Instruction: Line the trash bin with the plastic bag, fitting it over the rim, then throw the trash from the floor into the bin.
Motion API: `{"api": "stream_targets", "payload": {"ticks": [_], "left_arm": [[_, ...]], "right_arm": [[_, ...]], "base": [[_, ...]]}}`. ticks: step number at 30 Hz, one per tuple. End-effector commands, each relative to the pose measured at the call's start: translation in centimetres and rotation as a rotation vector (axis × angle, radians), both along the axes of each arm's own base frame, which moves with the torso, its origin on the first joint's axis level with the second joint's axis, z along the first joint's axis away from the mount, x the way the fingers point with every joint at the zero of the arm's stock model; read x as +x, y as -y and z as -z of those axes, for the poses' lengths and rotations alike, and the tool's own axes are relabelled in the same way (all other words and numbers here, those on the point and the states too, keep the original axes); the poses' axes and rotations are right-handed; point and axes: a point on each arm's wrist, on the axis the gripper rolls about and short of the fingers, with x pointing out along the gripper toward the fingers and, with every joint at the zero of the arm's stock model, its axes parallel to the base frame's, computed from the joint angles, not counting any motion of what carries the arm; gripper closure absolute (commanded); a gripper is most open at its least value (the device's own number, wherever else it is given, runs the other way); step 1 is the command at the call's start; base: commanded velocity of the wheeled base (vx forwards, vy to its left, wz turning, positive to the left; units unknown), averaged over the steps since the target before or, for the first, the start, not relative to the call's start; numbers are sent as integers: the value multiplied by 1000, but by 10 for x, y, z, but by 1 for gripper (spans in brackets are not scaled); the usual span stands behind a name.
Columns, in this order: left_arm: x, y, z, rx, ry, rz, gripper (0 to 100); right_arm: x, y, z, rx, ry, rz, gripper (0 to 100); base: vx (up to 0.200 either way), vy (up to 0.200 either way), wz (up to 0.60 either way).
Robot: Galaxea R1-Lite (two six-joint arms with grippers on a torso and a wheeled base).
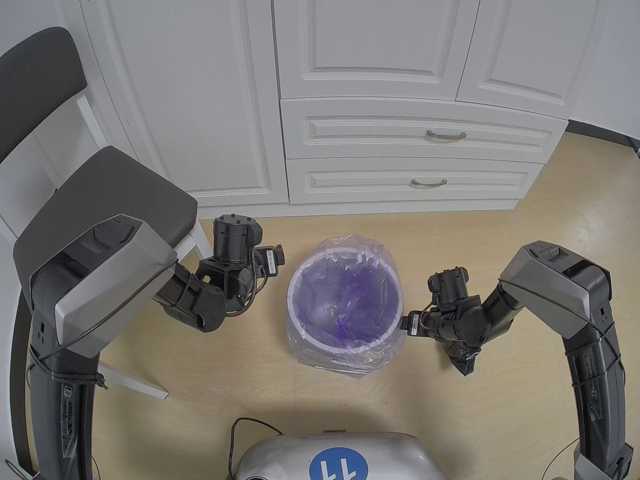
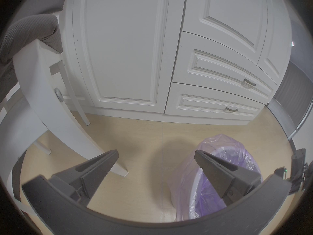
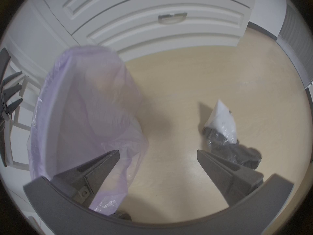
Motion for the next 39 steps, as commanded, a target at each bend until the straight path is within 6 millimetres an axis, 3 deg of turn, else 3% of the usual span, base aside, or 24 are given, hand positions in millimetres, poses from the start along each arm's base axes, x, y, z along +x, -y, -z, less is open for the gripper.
{"api": "stream_targets", "payload": {"ticks": [1,21,23,37,39], "left_arm": [[0,1,3,3,-6,1,0],[0,1,3,3,-6,1,0],[0,1,3,3,-5,0,0],[-5,4,6,10,-20,12,0],[-10,8,6,15,-26,25,0]], "right_arm": [[8,-5,8,21,-33,27,0],[42,-14,14,112,74,202,0],[55,-18,7,192,174,270,0],[57,-16,4,239,244,281,0],[57,-10,-8,241,257,289,0]], "base": [[0,0,0],[0,0,0],[0,0,0],[0,0,0],[0,0,0]]}}
